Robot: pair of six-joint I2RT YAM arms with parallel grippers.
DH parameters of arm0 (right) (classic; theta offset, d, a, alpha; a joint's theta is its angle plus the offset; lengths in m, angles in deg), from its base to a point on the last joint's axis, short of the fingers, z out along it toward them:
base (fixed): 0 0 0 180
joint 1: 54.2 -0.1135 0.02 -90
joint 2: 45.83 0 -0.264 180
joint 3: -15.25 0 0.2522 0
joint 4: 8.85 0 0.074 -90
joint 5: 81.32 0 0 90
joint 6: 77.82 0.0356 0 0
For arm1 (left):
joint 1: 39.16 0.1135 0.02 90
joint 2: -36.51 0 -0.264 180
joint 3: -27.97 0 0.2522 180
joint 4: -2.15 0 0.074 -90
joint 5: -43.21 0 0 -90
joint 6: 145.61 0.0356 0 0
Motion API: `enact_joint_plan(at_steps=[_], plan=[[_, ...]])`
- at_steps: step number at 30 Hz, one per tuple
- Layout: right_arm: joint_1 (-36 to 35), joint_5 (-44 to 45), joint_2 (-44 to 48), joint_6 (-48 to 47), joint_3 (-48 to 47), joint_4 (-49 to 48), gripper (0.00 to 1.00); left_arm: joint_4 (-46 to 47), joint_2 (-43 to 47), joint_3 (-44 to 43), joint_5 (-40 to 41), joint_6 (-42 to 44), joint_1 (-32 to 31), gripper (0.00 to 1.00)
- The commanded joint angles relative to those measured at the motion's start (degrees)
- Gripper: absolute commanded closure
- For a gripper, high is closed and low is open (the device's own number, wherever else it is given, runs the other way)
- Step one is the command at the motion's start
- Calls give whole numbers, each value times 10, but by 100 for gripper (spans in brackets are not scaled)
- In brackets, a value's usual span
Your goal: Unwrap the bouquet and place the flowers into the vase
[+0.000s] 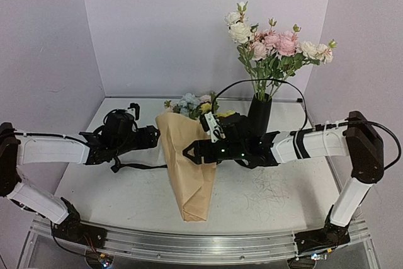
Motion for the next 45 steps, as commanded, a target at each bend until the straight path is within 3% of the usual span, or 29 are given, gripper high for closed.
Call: enact_joint_plan(at_steps=[1, 8, 10, 14, 17, 24, 27, 30, 33, 35, 39, 43, 45], plan=[[22, 78, 55, 28, 35, 39, 17, 9, 46, 3, 15, 17, -2, 19], [50, 60, 54, 55, 74, 45, 19, 6, 90, -24, -34, 35, -2, 17], [50, 43, 45, 53, 69, 44, 21, -5, 120, -29, -1, 29, -2, 17], [25, 10, 12, 9, 17, 53, 29, -58, 190, -39, 158, -4, -1, 16], [-12, 2, -22, -16, -44, 70, 30, -74, 236, -40, 234, -3, 0, 14], [-106, -70, -111, -70, -198, 69, 30, -118, 260, -75, 274, 50, 0, 14], [-119, -72, -129, -75, -221, 69, 30, -125, 247, -84, 236, 67, 1, 14], [-119, -1, -121, -66, -204, 81, 29, -142, 215, -96, 167, 73, 1, 14], [-119, 93, -112, -64, -197, 134, 26, -203, 165, -122, 160, 1, 5, 12], [-119, 154, -104, -50, -188, 169, 26, -219, 142, -122, 109, -47, 25, 12], [-119, 220, -66, -15, -129, 179, 24, -151, 112, -64, -80, -105, 90, 10], [-119, 257, -38, 11, -79, 174, 23, -103, 71, -41, -156, -104, 108, 1], [-119, 272, -32, 23, -65, 174, 23, -83, 44, -40, -196, -99, 113, 0]])
